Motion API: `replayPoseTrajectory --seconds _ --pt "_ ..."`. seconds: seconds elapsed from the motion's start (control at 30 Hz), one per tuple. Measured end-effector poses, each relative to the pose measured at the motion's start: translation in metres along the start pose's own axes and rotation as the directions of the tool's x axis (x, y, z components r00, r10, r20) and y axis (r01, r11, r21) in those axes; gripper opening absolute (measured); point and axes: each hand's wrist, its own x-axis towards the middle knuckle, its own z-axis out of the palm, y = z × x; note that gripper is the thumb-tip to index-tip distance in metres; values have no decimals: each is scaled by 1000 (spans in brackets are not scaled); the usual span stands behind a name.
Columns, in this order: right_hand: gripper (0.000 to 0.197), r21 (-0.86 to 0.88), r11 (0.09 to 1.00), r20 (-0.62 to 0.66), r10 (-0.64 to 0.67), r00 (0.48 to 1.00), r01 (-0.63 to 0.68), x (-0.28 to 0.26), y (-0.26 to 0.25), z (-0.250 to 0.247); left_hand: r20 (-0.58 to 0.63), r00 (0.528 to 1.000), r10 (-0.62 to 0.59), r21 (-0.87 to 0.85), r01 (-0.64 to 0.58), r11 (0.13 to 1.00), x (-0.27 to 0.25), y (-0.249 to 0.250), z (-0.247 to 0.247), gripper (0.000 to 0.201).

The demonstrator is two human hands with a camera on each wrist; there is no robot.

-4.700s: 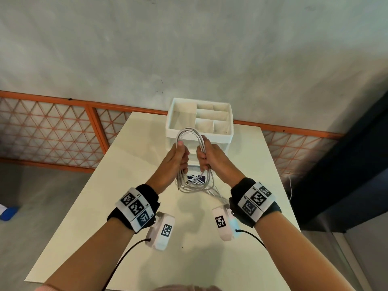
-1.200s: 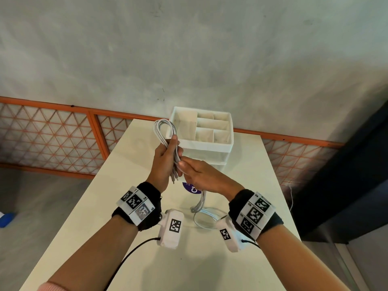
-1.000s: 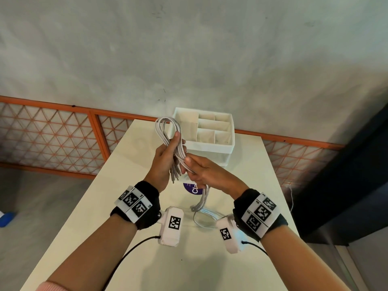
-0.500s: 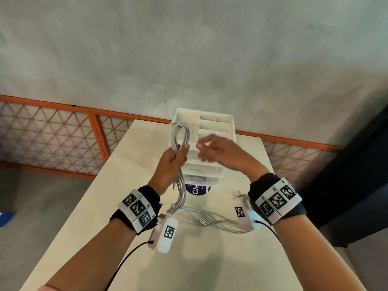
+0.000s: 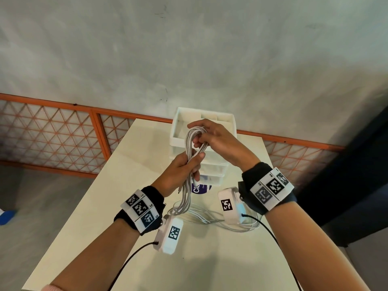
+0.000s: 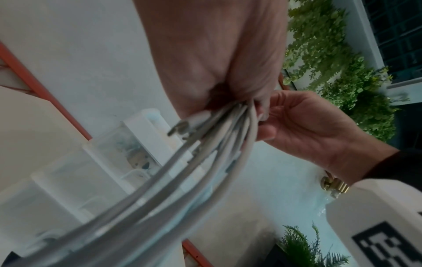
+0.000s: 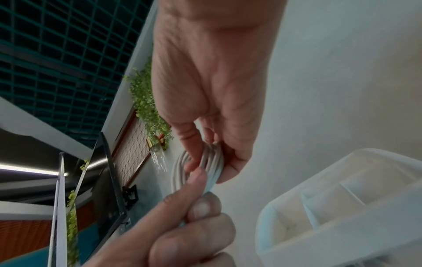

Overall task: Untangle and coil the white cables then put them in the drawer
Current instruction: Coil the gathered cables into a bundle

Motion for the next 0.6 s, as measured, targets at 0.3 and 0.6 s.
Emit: replayPoseTrajectory --seconds 0.3,0.6 --pt "44 130 990 69 50 996 -59 -1 -8 -6 88 996 -12 -6 13 1000 1 4 -3 23" --pt "34 -7 1000 -20 21 1000 -21 2 -7 1 42 999 22 57 -24 998 -1 2 9 30"
